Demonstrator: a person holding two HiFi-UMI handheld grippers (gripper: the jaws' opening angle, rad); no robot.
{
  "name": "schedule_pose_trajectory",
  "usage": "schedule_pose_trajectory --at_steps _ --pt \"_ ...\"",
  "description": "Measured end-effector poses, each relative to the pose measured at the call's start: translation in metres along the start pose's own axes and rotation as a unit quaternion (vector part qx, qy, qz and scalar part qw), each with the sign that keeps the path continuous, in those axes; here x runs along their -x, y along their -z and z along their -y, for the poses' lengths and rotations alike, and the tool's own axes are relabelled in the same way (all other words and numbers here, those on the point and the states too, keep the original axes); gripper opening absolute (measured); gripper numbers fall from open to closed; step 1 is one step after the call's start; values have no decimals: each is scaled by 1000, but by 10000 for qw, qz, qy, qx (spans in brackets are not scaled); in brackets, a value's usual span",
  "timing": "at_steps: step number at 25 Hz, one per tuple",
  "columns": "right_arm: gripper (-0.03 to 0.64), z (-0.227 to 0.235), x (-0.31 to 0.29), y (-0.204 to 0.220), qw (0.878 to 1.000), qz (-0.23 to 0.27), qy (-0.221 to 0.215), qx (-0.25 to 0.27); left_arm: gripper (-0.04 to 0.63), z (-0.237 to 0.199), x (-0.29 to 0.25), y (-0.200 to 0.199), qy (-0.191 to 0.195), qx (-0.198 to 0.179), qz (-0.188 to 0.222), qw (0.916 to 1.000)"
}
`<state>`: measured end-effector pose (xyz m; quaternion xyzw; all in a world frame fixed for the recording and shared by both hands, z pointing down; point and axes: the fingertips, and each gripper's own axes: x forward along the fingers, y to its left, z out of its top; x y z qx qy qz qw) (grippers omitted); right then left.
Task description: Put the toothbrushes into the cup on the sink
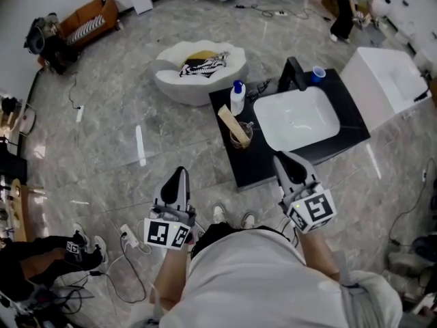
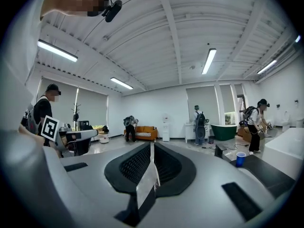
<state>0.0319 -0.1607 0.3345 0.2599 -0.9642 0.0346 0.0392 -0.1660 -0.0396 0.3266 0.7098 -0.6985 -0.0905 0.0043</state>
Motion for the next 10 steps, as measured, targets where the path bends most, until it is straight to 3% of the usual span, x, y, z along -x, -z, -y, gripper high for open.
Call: schedule_pose_trajectory --at_steps 10 --pt "51 16 -1 0 9995 -41 298 53 3 -14 -8 2 55 29 6 10000"
